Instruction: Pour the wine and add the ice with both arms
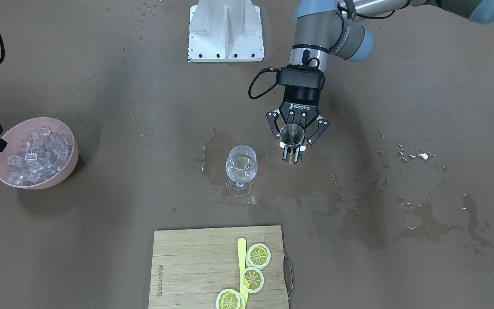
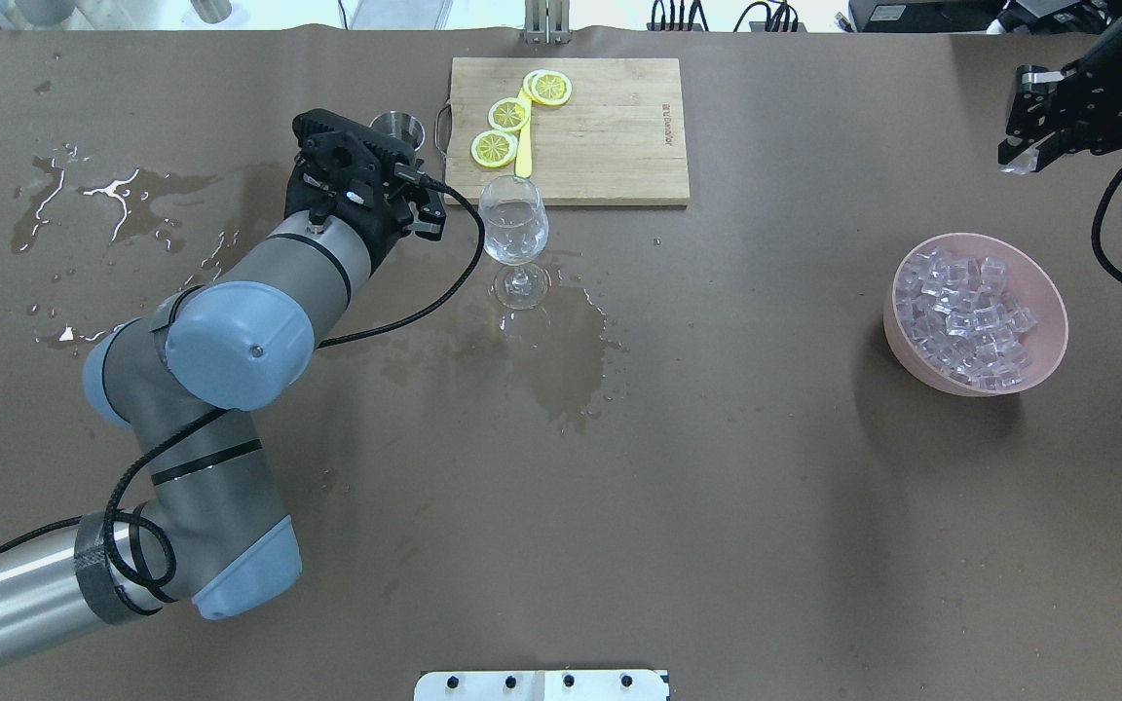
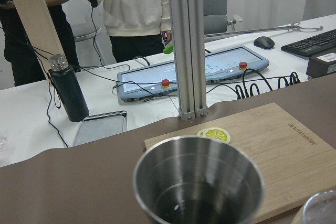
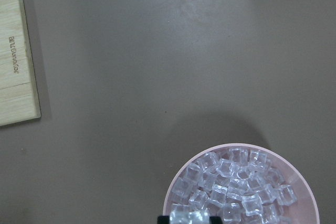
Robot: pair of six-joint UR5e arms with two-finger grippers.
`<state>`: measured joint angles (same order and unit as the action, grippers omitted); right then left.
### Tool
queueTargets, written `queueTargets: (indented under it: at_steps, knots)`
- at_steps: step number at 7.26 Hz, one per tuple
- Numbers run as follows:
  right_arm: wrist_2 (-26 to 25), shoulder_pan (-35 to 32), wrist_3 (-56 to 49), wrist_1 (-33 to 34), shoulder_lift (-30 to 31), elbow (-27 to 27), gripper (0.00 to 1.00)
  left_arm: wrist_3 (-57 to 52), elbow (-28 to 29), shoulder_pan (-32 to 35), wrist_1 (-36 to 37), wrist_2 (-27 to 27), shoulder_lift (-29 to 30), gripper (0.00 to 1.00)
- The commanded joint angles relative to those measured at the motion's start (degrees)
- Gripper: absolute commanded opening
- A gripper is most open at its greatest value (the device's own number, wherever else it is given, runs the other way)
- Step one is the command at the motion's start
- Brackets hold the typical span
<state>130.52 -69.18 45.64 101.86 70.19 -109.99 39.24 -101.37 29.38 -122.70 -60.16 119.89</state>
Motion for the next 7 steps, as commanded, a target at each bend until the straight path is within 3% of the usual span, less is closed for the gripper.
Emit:
queueTargets:
  at_steps: [1,3,7]
  knots:
    - [0.0,0.0,0.0,0.0,0.0,0.1,0.08,-4.3,0.5,-0.2,5.0,0.1,3.1,0.00]
    - [0.0,0.3,0.0,0.0,-0.1,0.2,0.08,-4.5,0.6,-0.2,8.8,0.2,3.7,0.00]
    - [-0.3,2.7,4.3,-2.6,-0.7,0.0,0.08,-17.3,0.2,-0.2,11.4,0.7,3.8,0.00]
